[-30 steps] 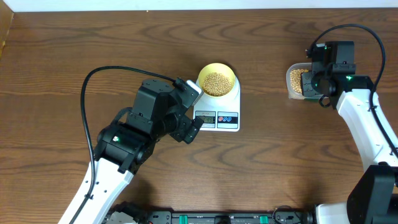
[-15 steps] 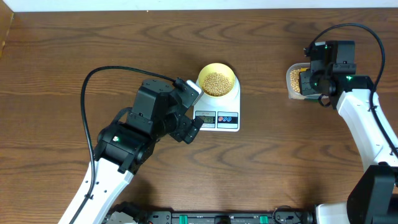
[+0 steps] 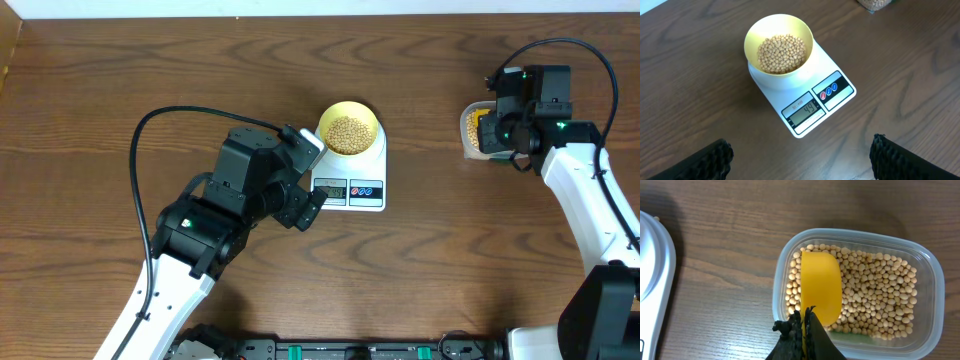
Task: Scoop item into bowl and weigh 50g on scale
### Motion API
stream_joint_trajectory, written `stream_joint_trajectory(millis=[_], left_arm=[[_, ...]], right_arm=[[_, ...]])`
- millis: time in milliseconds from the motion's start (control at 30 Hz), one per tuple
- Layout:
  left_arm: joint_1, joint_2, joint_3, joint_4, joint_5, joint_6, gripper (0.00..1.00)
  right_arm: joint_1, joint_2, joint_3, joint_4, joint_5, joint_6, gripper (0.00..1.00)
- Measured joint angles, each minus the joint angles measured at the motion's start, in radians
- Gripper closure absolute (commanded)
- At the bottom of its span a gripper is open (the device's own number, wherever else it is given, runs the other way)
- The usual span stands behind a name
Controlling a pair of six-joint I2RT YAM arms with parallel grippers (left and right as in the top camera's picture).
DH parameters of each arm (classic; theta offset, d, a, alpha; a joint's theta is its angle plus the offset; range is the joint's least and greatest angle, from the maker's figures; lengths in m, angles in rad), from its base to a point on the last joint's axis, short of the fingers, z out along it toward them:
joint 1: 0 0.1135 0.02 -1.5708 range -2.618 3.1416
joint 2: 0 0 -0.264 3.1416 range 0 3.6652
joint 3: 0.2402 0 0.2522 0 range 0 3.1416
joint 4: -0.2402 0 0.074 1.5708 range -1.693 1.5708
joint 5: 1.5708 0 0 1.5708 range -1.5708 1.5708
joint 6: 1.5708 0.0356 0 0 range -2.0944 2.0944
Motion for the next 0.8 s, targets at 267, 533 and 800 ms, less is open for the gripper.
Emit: stream_joint_trajectory(millis=[267, 533, 800], left_arm=[[0.0, 0.0, 0.0, 0.0, 0.0, 0.0, 0.1], [0.0, 0.0, 0.0, 0.0, 0.0, 0.0, 0.1], [0.0, 0.0, 0.0, 0.0, 0.0, 0.0, 0.1]], right_arm=[[0.0, 0.0, 0.0, 0.0, -0.003, 0.0, 0.99], [-0.028, 0.0, 0.0, 0.005, -0.005, 0.0, 0.99], [-0.068, 0.0, 0.0, 0.021, -0.055, 0.007, 0.99]])
